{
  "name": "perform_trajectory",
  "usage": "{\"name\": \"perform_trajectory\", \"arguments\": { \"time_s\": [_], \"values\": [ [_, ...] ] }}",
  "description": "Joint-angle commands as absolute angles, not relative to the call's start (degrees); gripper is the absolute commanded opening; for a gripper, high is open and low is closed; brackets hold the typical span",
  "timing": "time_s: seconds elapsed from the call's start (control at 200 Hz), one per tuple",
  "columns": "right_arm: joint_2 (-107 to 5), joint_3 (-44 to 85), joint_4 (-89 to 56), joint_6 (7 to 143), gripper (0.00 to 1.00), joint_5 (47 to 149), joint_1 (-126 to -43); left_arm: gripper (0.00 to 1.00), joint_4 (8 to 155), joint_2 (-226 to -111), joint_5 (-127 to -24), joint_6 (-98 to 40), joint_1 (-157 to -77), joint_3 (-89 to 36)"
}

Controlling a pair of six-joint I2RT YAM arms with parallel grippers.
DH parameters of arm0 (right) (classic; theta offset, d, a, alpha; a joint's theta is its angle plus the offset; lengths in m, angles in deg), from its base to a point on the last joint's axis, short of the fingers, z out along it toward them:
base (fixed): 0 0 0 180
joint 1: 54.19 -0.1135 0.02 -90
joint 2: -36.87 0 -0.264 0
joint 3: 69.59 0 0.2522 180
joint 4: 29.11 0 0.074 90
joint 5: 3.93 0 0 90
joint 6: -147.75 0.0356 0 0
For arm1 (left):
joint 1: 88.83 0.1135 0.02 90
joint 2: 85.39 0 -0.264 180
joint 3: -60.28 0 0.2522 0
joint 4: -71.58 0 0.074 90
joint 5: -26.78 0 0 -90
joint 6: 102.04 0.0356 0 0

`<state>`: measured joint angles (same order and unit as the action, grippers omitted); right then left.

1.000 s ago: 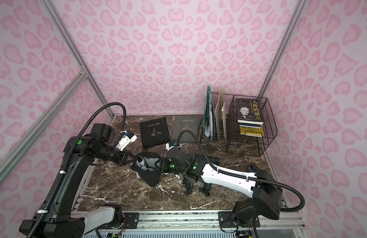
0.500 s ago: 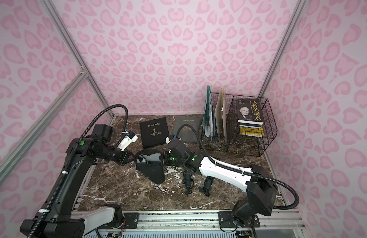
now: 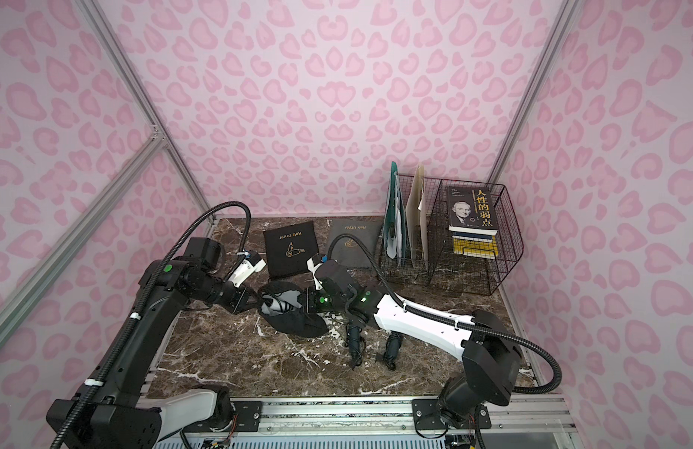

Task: Pack away hair dryers
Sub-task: Adjust the drawstring bag at the center of the board.

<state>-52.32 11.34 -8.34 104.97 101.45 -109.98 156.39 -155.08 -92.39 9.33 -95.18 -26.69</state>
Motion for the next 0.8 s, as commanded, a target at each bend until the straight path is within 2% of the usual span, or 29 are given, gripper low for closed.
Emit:
{"name": "perform_trajectory", "arguments": {
  "time_s": [0.0,0.105,0.18,0.42,0.795],
  "values": [
    [-52.9,11.3,-10.7,104.8,0.0,102.8,-109.9,0.46,157.2,-154.9,-93.6,11.9,-95.2,-27.5],
    [-53.0,11.0,-11.3,104.9,0.0,103.3,-109.8,0.65,158.5,-154.2,-93.7,14.0,-95.1,-29.0],
    [-53.2,11.0,-11.6,105.1,0.0,103.6,-109.7,0.71,160.1,-153.9,-92.8,15.7,-95.2,-31.1],
    [-53.5,11.4,-11.7,104.8,0.0,103.8,-109.7,0.72,158.6,-151.6,-85.2,20.5,-95.2,-35.0],
    [-53.7,11.3,-12.4,104.7,0.0,104.2,-109.5,0.74,153.0,-157.6,-91.5,31.4,-95.3,-32.9]
  ]
}}
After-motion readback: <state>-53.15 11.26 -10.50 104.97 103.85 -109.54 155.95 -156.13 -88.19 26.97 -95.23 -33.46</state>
